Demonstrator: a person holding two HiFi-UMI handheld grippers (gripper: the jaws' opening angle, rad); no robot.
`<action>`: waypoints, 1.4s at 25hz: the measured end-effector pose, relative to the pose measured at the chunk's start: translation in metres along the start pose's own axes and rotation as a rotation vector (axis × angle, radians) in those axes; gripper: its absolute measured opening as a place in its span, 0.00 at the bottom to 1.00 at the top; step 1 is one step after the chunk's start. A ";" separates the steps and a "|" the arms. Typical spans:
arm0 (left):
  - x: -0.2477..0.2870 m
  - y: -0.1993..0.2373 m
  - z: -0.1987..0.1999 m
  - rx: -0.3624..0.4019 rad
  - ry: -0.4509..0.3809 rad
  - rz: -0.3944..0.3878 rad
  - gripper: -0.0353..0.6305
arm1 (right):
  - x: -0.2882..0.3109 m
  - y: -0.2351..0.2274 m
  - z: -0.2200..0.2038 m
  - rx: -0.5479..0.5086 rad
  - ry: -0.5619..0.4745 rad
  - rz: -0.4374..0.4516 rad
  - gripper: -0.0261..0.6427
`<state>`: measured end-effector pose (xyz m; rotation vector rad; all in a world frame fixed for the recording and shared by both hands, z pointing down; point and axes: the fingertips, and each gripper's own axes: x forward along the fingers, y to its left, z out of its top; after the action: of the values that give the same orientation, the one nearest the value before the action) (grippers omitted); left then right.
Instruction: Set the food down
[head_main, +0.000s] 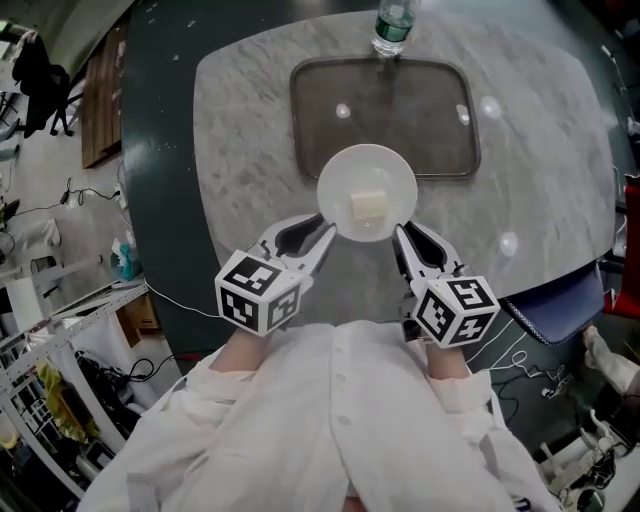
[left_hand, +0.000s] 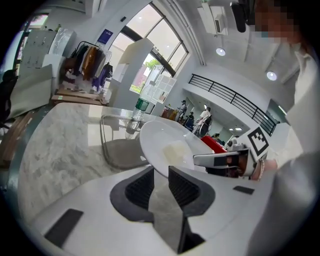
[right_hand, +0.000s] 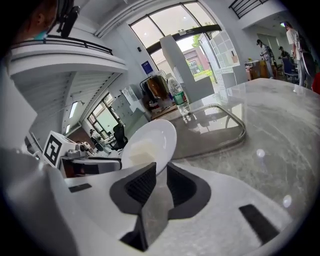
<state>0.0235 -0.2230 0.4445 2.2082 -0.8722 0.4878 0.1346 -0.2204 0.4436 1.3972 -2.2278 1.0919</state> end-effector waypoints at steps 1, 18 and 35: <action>0.004 0.002 0.004 -0.005 -0.002 0.005 0.18 | 0.004 -0.003 0.005 -0.004 0.005 0.004 0.12; 0.074 0.040 0.066 -0.054 -0.037 0.062 0.18 | 0.067 -0.057 0.078 -0.065 0.068 0.056 0.12; 0.131 0.063 0.080 -0.059 0.002 0.094 0.18 | 0.108 -0.107 0.085 -0.007 0.109 0.069 0.12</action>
<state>0.0775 -0.3718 0.4926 2.1197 -0.9807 0.5026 0.1868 -0.3771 0.4988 1.2358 -2.2146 1.1521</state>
